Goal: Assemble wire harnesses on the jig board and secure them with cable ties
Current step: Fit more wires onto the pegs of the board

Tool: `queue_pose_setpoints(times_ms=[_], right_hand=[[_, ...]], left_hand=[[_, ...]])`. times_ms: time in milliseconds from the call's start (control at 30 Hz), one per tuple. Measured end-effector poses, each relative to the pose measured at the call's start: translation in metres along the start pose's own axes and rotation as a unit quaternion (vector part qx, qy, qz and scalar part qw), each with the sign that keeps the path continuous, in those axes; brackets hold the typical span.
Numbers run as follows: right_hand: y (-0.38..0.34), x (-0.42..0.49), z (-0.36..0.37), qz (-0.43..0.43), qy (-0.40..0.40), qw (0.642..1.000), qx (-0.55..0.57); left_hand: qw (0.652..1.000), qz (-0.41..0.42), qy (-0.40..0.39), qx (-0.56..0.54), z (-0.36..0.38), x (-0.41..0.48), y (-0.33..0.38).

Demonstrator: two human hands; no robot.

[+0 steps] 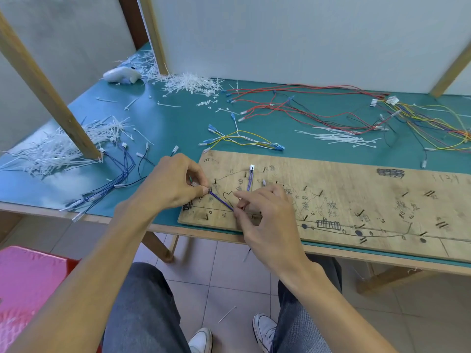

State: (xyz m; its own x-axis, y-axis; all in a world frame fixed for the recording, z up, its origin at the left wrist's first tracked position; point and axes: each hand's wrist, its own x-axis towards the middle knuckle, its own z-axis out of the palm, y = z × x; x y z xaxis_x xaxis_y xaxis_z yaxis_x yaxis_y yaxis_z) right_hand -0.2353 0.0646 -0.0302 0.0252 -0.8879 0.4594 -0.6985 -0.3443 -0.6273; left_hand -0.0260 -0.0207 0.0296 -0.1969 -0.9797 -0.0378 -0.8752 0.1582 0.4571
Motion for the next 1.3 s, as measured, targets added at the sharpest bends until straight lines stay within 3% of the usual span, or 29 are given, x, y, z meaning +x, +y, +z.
queue_pose_setpoints(times_ms=[233,567,667,767,833,967,1133,1300], right_hand=[[0.012,-0.004,-0.015,0.006,0.001,1.0,-0.016],[0.016,-0.005,-0.008,-0.021,0.013,0.998,-0.051],[0.014,-0.004,-0.01,-0.019,0.011,0.999,-0.032],[0.011,-0.003,-0.019,-0.002,0.049,0.998,0.042],[0.01,-0.002,-0.03,0.02,0.074,0.995,0.072],[0.019,0.008,-0.051,0.031,0.043,0.999,-0.013],[0.034,0.022,-0.058,-0.001,-0.1,0.989,-0.112],[0.044,0.028,-0.057,-0.005,-0.076,0.994,-0.074]], left_hand=[[0.999,0.041,-0.021,0.001,0.0,-0.002,0.003],[0.994,0.08,0.044,0.06,0.003,-0.012,0.006],[0.977,0.156,0.118,0.088,0.008,-0.02,0.016],[0.959,0.249,0.097,0.097,0.018,-0.028,0.029],[0.956,0.268,0.067,0.102,0.029,-0.03,0.033],[0.966,0.239,0.053,0.083,0.039,-0.031,0.031],[0.968,0.222,0.048,0.109,0.036,-0.03,0.035],[0.971,0.197,0.038,0.128,0.032,-0.028,0.041]])
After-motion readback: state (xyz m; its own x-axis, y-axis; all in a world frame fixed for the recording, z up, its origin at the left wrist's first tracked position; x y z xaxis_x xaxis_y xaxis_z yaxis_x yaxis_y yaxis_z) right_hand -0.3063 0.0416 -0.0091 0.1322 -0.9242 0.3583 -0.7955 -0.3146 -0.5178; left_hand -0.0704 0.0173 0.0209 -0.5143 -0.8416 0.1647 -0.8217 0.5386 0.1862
